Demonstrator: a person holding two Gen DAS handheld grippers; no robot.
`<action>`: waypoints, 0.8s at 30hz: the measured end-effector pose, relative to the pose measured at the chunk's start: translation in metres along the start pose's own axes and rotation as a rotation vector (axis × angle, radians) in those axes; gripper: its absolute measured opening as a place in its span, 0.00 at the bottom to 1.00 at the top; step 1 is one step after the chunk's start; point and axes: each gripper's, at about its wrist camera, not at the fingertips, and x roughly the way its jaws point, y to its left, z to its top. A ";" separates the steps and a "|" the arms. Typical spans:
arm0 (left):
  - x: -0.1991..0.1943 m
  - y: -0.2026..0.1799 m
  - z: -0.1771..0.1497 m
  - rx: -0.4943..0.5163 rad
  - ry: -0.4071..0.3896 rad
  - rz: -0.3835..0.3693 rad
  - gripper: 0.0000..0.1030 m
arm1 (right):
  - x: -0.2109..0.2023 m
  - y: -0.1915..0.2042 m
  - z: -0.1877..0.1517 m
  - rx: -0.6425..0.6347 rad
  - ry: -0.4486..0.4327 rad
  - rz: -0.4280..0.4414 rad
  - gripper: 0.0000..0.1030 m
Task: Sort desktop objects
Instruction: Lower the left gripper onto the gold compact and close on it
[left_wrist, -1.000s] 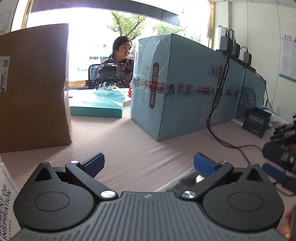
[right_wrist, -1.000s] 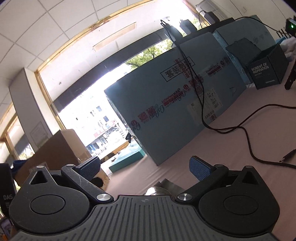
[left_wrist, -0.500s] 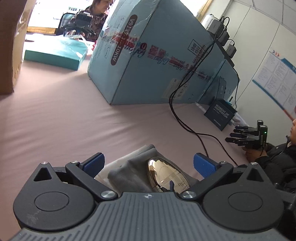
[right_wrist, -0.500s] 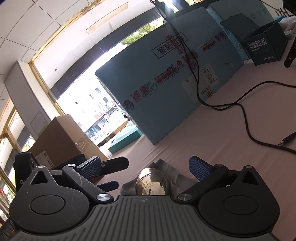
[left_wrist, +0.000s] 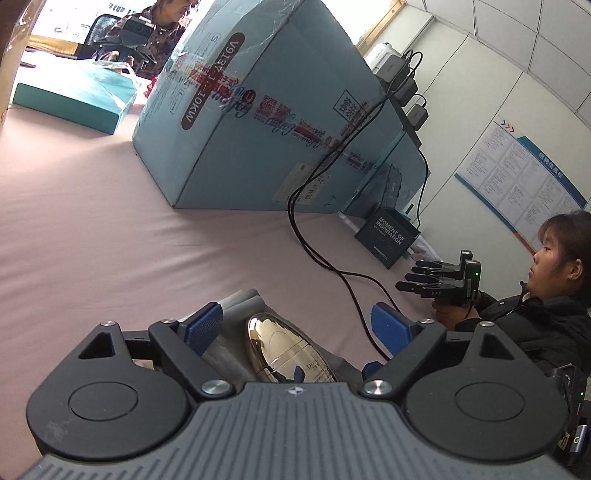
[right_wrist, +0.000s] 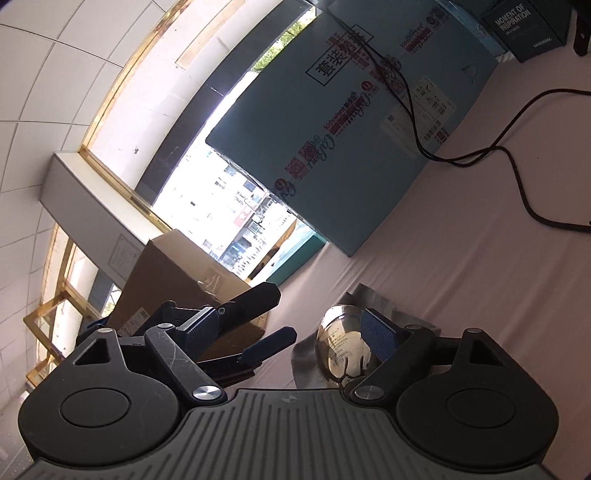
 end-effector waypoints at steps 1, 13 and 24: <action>0.003 0.002 -0.001 -0.019 0.019 -0.009 0.72 | 0.001 -0.001 0.000 0.005 0.013 -0.007 0.79; 0.028 -0.011 -0.013 0.035 0.077 0.102 0.52 | 0.013 0.003 -0.015 -0.126 0.103 -0.172 0.50; 0.033 -0.011 -0.014 0.071 0.078 0.133 0.51 | 0.027 0.017 -0.025 -0.271 0.119 -0.238 0.50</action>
